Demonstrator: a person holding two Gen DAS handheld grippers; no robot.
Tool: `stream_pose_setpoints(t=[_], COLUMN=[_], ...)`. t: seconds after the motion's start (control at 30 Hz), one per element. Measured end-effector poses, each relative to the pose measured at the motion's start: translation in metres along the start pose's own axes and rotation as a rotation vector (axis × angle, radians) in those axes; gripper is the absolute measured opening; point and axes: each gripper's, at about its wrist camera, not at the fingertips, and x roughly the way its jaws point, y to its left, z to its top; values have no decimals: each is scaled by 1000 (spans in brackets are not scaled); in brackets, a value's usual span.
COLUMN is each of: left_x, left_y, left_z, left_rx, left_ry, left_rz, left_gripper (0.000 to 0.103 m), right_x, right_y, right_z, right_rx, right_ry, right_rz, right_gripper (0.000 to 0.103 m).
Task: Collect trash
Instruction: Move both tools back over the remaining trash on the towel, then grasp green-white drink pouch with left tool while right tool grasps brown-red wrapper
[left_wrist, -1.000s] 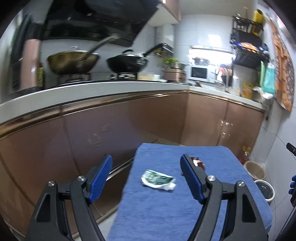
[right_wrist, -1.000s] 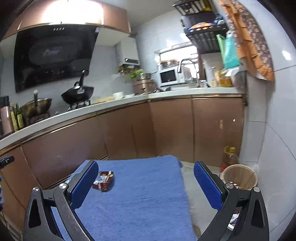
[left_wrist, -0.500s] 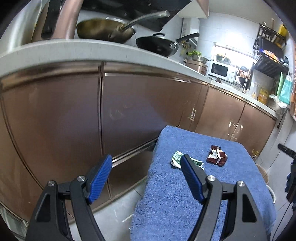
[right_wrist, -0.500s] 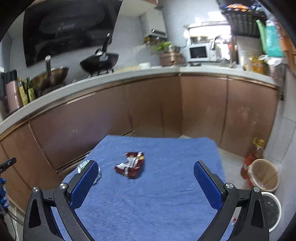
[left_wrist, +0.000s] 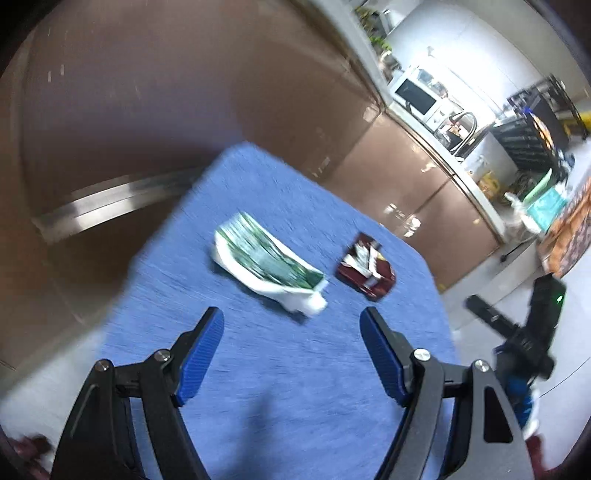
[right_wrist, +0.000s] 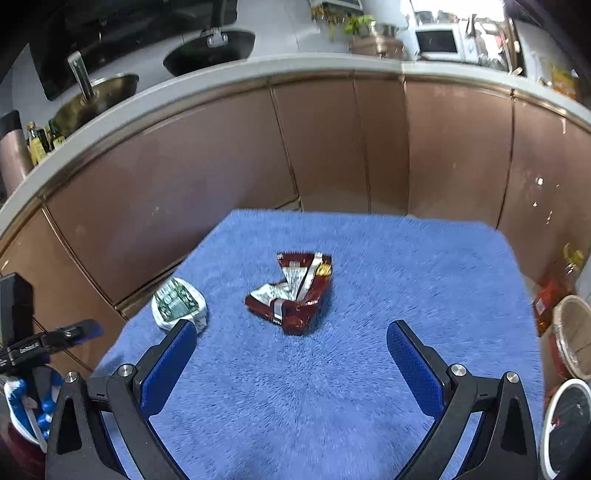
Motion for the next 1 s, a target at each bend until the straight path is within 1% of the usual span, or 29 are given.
stream_pose_setpoints(t=[0.07,0.17,0.2,0.3,0.43,0.5,0.53,0.57,0.6,0.7,0.8,0.87,0.93,1.0], left_x=[18,40,44,56,67,70,73,74,76,80,88,96,103,110], left_y=[4,14,16,24,33,35,35,34,33,27,24,18,15,13], left_z=[0,7,9,17,24,28,30,31,32,36,38,38,39,40], left_rx=[-57,-150,-174,-231,-300,-327,-347,-355,-352,-326,-338,-329,-320,-321], left_ry=[24,34,35,38,48,51,52,54,54,48,60,72,81,92], left_rz=[-9,-7,-5,17,9,-31,-70,-89,-93,-83,-120,-127,-119,-109], left_gripper=[75,75,73,73,72,63,61,58,56,50,49,49,49,47], right_x=[13,29,35,51,77,87,93,97,102,112,122,129,133,136], right_y=[-3,-6,-6,-6,-10,-16,-20,-23,-26,-34,-41,-45,-47,-50], right_z=[1,6,8,15,20,21,21,22,23,25,25,23,21,19], right_rx=[-6,-21,-27,-36,-26,-4,14,26,40,81,123,150,162,177], right_ry=[20,34,36,40,68,85,95,102,127,145,164,181,192,203], right_rz=[13,35,42,63,71,76,83,84,90,117,159,182,194,208], right_gripper=[103,103,103,103,103,103,103,103,103,103,90,79,76,76])
